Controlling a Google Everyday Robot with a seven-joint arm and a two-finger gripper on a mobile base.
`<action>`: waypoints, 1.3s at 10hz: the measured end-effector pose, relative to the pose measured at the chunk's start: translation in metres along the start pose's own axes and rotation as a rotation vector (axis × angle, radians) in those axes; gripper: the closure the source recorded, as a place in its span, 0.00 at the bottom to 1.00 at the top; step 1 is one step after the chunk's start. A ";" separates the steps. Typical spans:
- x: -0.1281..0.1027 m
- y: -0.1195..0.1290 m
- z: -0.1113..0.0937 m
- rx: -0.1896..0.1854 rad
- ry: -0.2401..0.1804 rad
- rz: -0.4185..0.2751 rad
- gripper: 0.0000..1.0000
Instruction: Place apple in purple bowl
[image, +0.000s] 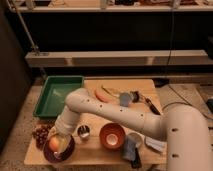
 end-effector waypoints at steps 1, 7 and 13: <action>0.000 0.000 0.000 0.000 0.000 0.000 0.58; 0.000 0.000 0.000 0.000 0.000 0.000 0.83; 0.000 0.000 0.000 0.000 0.000 0.000 1.00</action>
